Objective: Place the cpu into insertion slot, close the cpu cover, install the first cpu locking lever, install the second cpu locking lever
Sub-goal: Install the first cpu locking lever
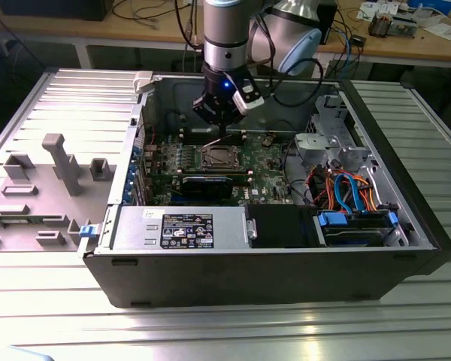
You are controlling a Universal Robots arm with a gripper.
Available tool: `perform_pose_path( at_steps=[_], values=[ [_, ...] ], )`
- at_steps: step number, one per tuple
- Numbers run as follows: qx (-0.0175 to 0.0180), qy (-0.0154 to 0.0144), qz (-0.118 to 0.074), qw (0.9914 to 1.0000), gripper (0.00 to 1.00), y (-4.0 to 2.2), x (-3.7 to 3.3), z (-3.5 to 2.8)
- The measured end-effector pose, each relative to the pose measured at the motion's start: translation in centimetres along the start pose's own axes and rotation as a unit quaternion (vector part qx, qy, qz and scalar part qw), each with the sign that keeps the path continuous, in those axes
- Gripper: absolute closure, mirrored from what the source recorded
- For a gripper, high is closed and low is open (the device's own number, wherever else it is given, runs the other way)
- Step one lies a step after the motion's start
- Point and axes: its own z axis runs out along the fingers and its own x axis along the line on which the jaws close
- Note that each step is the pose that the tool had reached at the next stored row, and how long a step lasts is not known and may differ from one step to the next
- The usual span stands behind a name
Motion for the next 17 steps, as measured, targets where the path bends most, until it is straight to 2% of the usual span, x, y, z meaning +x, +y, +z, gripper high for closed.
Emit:
perform_pose_path(
  at_steps=[2,6,8,11,17],
  values=[
    [0.0004,0.0,0.0,1.0,0.89,-0.04,-0.42,0.48],
    [0.0007,0.0,0.0,1.0,0.89,-0.09,-0.67,1.25],
    [0.0031,0.0001,0.001,1.0,0.89,-0.1,-0.77,1.59],
    [0.0046,0.0002,0.001,0.99999,0.89,-0.12,-0.86,1.86],
    [0.0046,0.0002,0.001,0.99999,0.89,-0.12,-0.86,1.89]
  ],
)
